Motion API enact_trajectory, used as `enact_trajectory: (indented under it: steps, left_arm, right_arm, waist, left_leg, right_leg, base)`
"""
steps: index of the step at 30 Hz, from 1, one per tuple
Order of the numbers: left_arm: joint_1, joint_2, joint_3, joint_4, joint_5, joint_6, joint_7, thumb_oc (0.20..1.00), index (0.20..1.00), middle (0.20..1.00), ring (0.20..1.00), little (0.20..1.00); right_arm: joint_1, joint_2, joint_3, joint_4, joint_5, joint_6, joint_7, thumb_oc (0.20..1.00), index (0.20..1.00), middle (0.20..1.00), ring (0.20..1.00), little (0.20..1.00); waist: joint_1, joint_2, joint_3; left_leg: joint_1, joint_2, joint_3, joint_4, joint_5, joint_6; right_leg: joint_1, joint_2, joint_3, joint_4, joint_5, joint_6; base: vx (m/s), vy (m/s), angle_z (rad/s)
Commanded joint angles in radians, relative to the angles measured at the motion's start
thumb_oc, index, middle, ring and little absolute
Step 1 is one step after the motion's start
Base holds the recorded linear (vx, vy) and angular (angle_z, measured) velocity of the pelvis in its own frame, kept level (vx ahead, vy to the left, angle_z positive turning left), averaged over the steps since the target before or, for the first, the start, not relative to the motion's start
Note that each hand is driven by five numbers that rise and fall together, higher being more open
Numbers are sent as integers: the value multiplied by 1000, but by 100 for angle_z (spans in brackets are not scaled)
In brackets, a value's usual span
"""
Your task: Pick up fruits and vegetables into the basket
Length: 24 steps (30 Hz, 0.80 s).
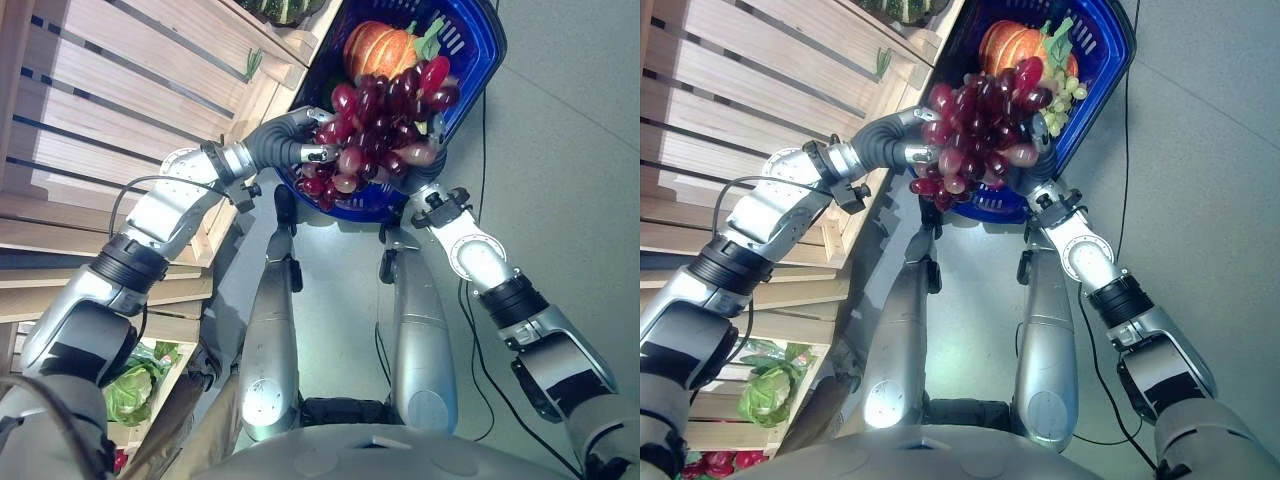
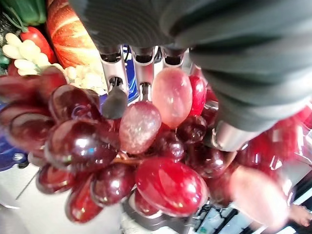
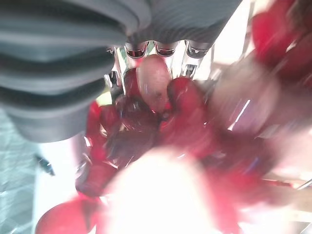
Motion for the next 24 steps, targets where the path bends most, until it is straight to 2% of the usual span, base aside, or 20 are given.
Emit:
enact_trajectory:
  steps: [1, 8, 11, 12, 13, 14, 15, 17, 19, 20, 21, 22, 24]
  left_arm:
    - [-9, 26, 1, -46, 46, -9, 0, 200, 200, 200, 200, 200]
    - [-8, 20, 1, -23, 100, -8, 60, 200, 200, 200, 200, 200]
    - [-7, 21, 7, -21, 102, -2, 88, 385, 385, 385, 385, 385]
    - [-5, 21, 10, -21, 99, -2, 92, 410, 410, 410, 410, 410]
    - [0, 20, 17, -21, 96, -6, 102, 517, 517, 517, 517, 517]
    - [5, 21, 22, -17, 90, -16, 102, 533, 533, 533, 533, 533]
    - [13, 18, 30, -18, 88, -19, 96, 517, 517, 517, 517, 517]
    - [25, 9, 40, -25, 97, -24, 85, 429, 429, 429, 429, 429]
    - [25, 5, 37, -24, 99, -26, 86, 426, 426, 426, 426, 426]
    - [24, 1, 39, -26, 101, -20, 91, 451, 451, 451, 451, 451]
    - [24, -3, 40, -27, 100, -18, 112, 539, 539, 539, 539, 539]
    - [29, -7, 43, -24, 102, -11, 134, 1000, 1000, 1000, 1000, 1000]
    - [36, -11, 48, -15, 94, -24, 161, 1000, 1000, 1000, 1000, 1000]
  right_arm:
    - [-18, 47, -33, -136, 35, -16, 74, 200, 200, 200, 200, 200]
    - [-21, 60, -37, -134, 47, -25, 75, 200, 200, 200, 200, 200]
    - [-21, 64, -39, -138, 52, -24, 70, 200, 200, 200, 200, 200]
    - [-20, 63, -40, -138, 53, -22, 69, 200, 200, 200, 200, 200]
    - [-16, 64, -43, -140, 53, -22, 68, 200, 200, 200, 200, 200]
    - [-14, 63, -44, -143, 57, -21, 65, 200, 200, 200, 200, 200]
    - [-11, 66, -47, -144, 60, -19, 64, 200, 200, 200, 200, 200]
    - [-6, 74, -51, -139, 55, -20, 62, 200, 200, 200, 200, 200]
    - [-6, 75, -52, -135, 64, -19, 61, 200, 200, 200, 200, 200]
    - [-6, 76, -53, -134, 69, -18, 61, 200, 200, 200, 200, 200]
    - [-5, 79, -55, -134, 78, -13, 63, 200, 200, 200, 200, 200]
    - [-3, 80, -55, -133, 84, -11, 64, 200, 200, 200, 200, 200]
    - [1, 81, -53, -133, 90, -15, 65, 200, 200, 200, 200, 200]
  waist:
    - [-7, -38, -41]
    - [-6, -33, -41]
    - [-5, -32, -41]
    - [-4, -32, -41]
    - [-4, -32, -41]
    - [-4, -32, -41]
    - [-3, -32, -41]
    - [-2, -32, -41]
    - [-2, -33, -41]
    - [-3, -33, -41]
    - [-3, -33, -41]
    - [-3, -33, -41]
    - [-3, -32, -41]
  left_leg:
    - [-15, -104, 53, 66, -81, 96]
    - [-17, -106, 54, 62, -79, 98]
    - [-17, -107, 53, 61, -77, 98]
    - [-17, -106, 53, 61, -76, 98]
    - [-16, -107, 54, 61, -76, 97]
    - [-16, -107, 54, 61, -75, 97]
    - [-15, -107, 55, 60, -75, 97]
    - [-16, -107, 55, 62, -76, 98]
    - [-16, -107, 55, 61, -75, 98]
    - [-16, -107, 55, 60, -74, 98]
    - [-17, -106, 56, 59, -74, 98]
    - [-18, -106, 56, 59, -74, 97]
    - [-17, -107, 55, 58, -73, 98]
  right_leg:
    - [88, 39, -64, -127, 59, 16]
    - [85, 38, -66, -130, 60, 17]
    - [87, 37, -69, -130, 60, 17]
    - [87, 37, -69, -131, 59, 17]
    - [88, 37, -69, -131, 59, 17]
    - [89, 36, -70, -132, 59, 17]
    - [90, 37, -70, -132, 58, 17]
    - [88, 37, -72, -129, 58, 16]
    - [88, 37, -73, -129, 59, 16]
    - [88, 38, -73, -129, 59, 16]
    - [87, 38, -73, -129, 58, 16]
    - [86, 39, -72, -129, 58, 16]
    - [88, 39, -72, -129, 57, 16]
  base:
    - [0, 0, 0]
    - [0, 0, 0]
    - [0, 0, 0]
    - [0, 0, 0]
    - [0, 0, 0]
    - [0, 0, 0]
    - [0, 0, 0]
    - [0, 0, 0]
    - [0, 0, 0]
    - [0, 0, 0]
    - [0, 0, 0]
    - [0, 0, 0]
    - [0, 0, 0]
